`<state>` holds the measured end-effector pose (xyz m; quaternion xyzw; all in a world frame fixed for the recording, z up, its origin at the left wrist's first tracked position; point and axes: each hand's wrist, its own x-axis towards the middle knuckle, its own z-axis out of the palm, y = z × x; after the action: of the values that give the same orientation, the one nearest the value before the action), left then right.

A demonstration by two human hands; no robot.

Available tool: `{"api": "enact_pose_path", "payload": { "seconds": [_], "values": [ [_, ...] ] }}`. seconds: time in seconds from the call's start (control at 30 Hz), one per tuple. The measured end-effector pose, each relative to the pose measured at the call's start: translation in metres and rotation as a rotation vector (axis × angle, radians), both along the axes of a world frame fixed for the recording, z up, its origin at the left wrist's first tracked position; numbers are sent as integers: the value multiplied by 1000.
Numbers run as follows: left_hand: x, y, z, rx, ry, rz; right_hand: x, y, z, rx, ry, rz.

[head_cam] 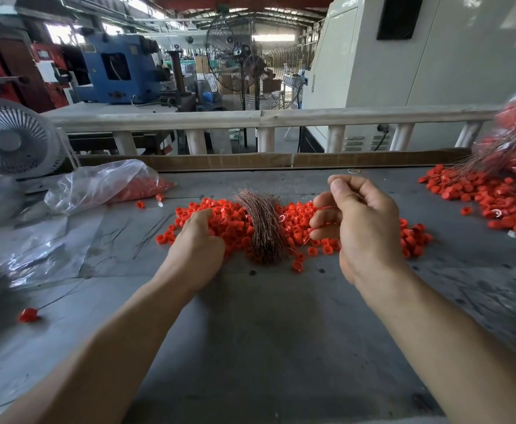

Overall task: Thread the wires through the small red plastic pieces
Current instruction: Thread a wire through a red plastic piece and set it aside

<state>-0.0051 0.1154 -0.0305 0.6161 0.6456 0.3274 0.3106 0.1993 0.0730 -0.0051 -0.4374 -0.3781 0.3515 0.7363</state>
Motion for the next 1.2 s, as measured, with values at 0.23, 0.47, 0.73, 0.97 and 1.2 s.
{"api": "enact_pose_path", "payload": {
  "seconds": [0.23, 0.47, 0.73, 0.97, 1.2],
  "values": [
    [0, -2, 0, 78, 49, -42, -2, -2, 3, -124, 84, 128],
    [-5, -5, 3, 278, 303, -59, 2, -1, 4, -178, 155, 199],
    [-6, -10, 3, 292, 398, -153, 9, 1, 3, -172, 232, 267],
    [-4, -11, 4, 335, 342, -148, 3, 1, -5, -223, 41, 315],
    [9, -16, 12, 278, -420, -229, -1, -4, -7, -156, -195, 399]
  ]
}}
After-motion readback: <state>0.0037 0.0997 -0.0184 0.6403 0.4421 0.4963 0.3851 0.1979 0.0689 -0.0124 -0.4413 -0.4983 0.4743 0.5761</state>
